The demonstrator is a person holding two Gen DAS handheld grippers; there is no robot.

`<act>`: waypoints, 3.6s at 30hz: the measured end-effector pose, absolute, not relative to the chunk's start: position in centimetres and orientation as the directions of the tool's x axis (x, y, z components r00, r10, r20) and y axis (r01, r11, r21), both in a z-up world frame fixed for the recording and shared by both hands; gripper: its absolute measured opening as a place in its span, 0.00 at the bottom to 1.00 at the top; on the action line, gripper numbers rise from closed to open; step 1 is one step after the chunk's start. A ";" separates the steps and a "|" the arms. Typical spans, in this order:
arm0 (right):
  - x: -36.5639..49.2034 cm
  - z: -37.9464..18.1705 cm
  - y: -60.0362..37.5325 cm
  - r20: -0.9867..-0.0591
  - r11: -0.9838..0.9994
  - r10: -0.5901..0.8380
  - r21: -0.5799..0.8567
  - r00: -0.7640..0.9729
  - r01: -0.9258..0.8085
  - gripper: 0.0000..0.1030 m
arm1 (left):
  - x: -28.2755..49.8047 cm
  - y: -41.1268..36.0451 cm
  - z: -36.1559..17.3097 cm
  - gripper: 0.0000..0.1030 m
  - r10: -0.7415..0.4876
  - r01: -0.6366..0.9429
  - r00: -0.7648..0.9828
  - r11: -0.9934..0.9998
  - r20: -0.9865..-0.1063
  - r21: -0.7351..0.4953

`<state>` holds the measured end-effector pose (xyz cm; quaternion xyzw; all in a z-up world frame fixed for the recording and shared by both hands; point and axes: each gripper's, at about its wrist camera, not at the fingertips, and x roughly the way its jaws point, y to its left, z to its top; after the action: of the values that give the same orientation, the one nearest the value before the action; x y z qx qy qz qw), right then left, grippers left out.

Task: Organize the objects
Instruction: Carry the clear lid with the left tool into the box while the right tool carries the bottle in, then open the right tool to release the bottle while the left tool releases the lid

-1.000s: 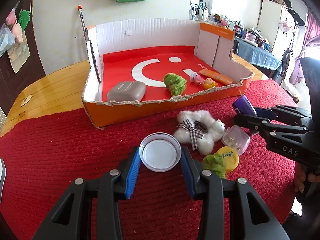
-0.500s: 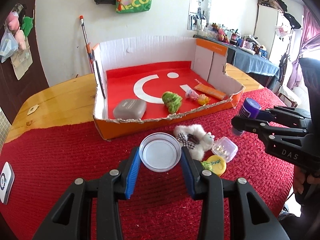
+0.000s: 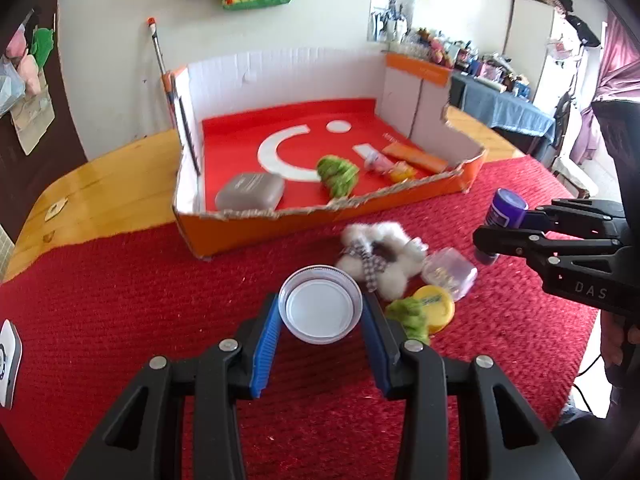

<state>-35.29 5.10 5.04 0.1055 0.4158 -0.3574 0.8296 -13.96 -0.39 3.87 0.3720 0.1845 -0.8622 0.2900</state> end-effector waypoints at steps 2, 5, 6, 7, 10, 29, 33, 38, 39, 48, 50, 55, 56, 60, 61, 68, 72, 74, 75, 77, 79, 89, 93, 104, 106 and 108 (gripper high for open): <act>-35.1 4.4 4.8 -0.773 0.722 -0.496 -0.114 0.395 0.682 0.26 | -14.1 -0.5 3.5 0.41 -0.353 0.637 -0.555 -0.762 -0.753 -0.112; -34.7 4.2 4.3 -0.764 0.712 -0.504 -0.104 0.403 0.694 0.26 | -14.3 -0.7 3.0 0.41 -0.352 0.646 -0.535 -0.756 -0.768 -0.103; -34.5 4.2 4.1 -0.763 0.710 -0.503 -0.097 0.406 0.697 0.26 | -14.4 -0.8 2.8 0.41 -0.350 0.648 -0.529 -0.754 -0.773 -0.102; -34.5 4.1 3.9 -0.764 0.709 -0.502 -0.094 0.405 0.699 0.26 | -14.4 -0.9 2.7 0.41 -0.347 0.650 -0.525 -0.753 -0.777 -0.103; -34.2 3.6 3.4 -0.773 0.703 -0.492 -0.081 0.401 0.707 0.26 | -14.4 -1.0 2.6 0.41 -0.349 0.652 -0.523 -0.751 -0.777 -0.101; -35.2 3.2 4.6 -0.735 0.705 -0.534 -0.115 0.417 0.700 0.26 | -13.9 -0.3 3.0 0.40 -0.381 0.650 -0.540 -0.755 -0.751 -0.084; -35.4 3.8 5.1 -0.720 0.707 -0.543 -0.113 0.433 0.698 0.26 | -13.6 0.0 3.8 0.40 -0.393 0.645 -0.555 -0.760 -0.733 -0.081; -35.2 4.2 5.7 -0.717 0.720 -0.536 -0.113 0.445 0.685 0.26 | -13.5 0.2 4.1 0.40 -0.401 0.643 -0.556 -0.762 -0.728 -0.072; -35.2 4.2 5.7 -0.717 0.720 -0.536 -0.113 0.445 0.684 0.26 | -13.5 0.2 4.1 0.40 -0.400 0.644 -0.556 -0.762 -0.729 -0.073; -35.5 5.4 6.4 -0.699 0.749 -0.512 -0.080 0.498 0.658 0.26 | -12.9 0.4 6.5 0.40 -0.405 0.624 -0.605 -0.776 -0.686 -0.093; -35.5 6.3 6.6 -0.687 0.759 -0.509 -0.073 0.519 0.647 0.26 | -13.0 0.0 7.8 0.40 -0.414 0.617 -0.621 -0.782 -0.666 -0.090; -33.9 8.9 5.6 -0.666 0.785 -0.500 -0.080 0.553 0.614 0.26 | -15.0 -2.1 10.2 0.40 -0.446 0.607 -0.623 -0.794 -0.643 -0.036; -33.3 9.5 4.8 -0.664 0.782 -0.508 -0.089 0.548 0.617 0.26 | -15.7 -2.7 10.2 0.40 -0.444 0.605 -0.618 -0.796 -0.648 -0.031; -30.8 10.1 1.6 -0.687 0.780 -0.511 -0.118 0.517 0.615 0.26 | -18.7 -6.0 9.7 0.40 -0.435 0.605 -0.583 -0.796 -0.687 -0.009; -30.3 10.0 0.9 -0.695 0.780 -0.510 -0.124 0.507 0.614 0.26 | -19.2 -6.7 9.5 0.40 -0.425 0.603 -0.579 -0.798 -0.696 -0.014; -26.9 8.1 -5.6 -0.791 0.761 -0.471 -0.141 0.390 0.633 0.26 | -22.8 -11.1 7.2 0.40 -0.341 0.588 -0.534 -0.808 -0.774 -0.050; -25.7 7.0 -7.6 -0.833 0.768 -0.432 -0.139 0.345 0.626 0.26 | -23.8 -12.5 6.2 0.40 -0.307 0.582 -0.518 -0.811 -0.798 -0.066; -25.3 6.5 -8.4 -0.848 0.765 -0.421 -0.140 0.323 0.629 0.26 | -24.2 -13.2 5.7 0.40 -0.289 0.581 -0.512 -0.810 -0.809 -0.079; -25.1 6.3 -8.8 -0.854 0.765 -0.413 -0.137 0.317 0.629 0.26 | -24.4 -13.4 5.5 0.40 -0.285 0.582 -0.506 -0.809 -0.814 -0.078; -24.8 5.9 -9.6 -0.868 0.765 -0.391 -0.123 0.305 0.632 0.26 | -24.6 -13.9 5.0 0.40 -0.280 0.585 -0.494 -0.807 -0.823 -0.077; -24.7 5.6 -10.1 -0.878 0.763 -0.382 -0.123 0.289 0.635 0.26 | -24.9 -14.4 4.5 0.40 -0.262 0.589 -0.482 -0.804 -0.836 -0.087; -24.6 4.9 -10.4 -0.896 0.769 -0.363 -0.133 0.256 0.625 0.26 | -25.3 -14.6 3.2 0.41 -0.250 0.589 -0.448 -0.805 -0.859 -0.073; -24.6 4.7 -10.2 -0.900 0.773 -0.365 -0.149 0.239 0.616 0.26 | -25.1 -14.5 3.2 0.41 -0.245 0.589 -0.446 -0.805 -0.861 -0.076; -24.9 5.0 -9.8 -0.903 0.775 -0.376 -0.184 0.207 0.604 0.26 | -25.0 -14.9 3.2 0.41 -0.246 0.593 -0.440 -0.802 -0.864 -0.073; -25.0 5.0 -9.7 -0.904 0.773 -0.376 -0.186 0.203 0.606 0.26 | -25.1 -14.9 3.2 0.41 -0.246 0.593 -0.439 -0.802 -0.864 -0.074; -25.0 5.0 -9.8 -0.904 0.774 -0.375 -0.185 0.203 0.606 0.27 | -24.9 -14.8 3.2 0.42 -0.246 0.594 -0.440 -0.801 -0.864 -0.074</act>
<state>-24.99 -9.77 5.04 0.1058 0.5447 -0.3193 0.7682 -24.91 -14.83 3.19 0.4645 0.1874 -0.8275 0.2538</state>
